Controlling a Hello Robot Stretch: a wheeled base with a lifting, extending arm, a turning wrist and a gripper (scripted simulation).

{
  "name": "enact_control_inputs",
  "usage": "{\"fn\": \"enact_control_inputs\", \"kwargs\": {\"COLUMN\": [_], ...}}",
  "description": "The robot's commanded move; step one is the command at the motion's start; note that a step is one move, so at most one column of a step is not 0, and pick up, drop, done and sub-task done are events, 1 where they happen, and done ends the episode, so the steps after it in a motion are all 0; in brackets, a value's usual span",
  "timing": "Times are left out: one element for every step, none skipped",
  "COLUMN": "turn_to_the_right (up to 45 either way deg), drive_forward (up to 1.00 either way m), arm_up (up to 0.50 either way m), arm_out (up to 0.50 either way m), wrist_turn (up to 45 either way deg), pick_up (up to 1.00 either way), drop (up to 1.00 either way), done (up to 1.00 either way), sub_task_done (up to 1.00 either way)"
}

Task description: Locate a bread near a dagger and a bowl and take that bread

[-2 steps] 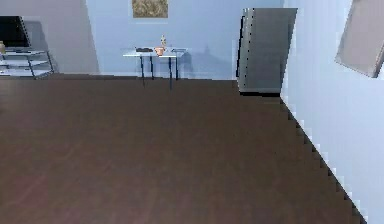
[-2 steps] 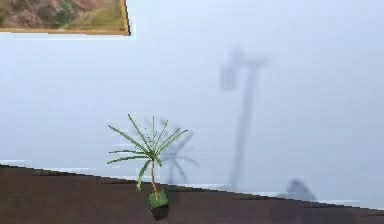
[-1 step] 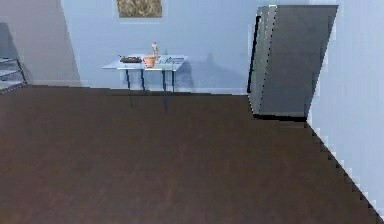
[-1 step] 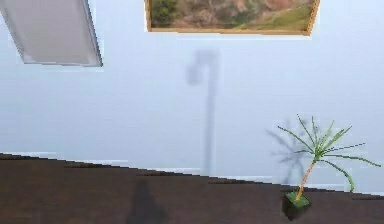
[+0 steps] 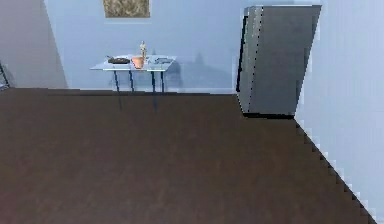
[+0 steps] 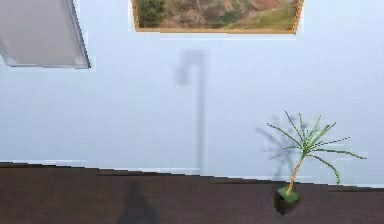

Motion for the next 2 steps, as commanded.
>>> {"fn": "enact_control_inputs", "kwargs": {"turn_to_the_right": [0.0, 0.0], "drive_forward": [1.00, 1.00], "arm_up": [0.00, 0.00], "arm_out": [0.00, 0.00], "wrist_turn": [0.0, 0.0], "pick_up": [0.00, 0.00], "drop": [0.00, 0.00], "done": [0.00, 0.00], "sub_task_done": [0.00, 0.00]}}
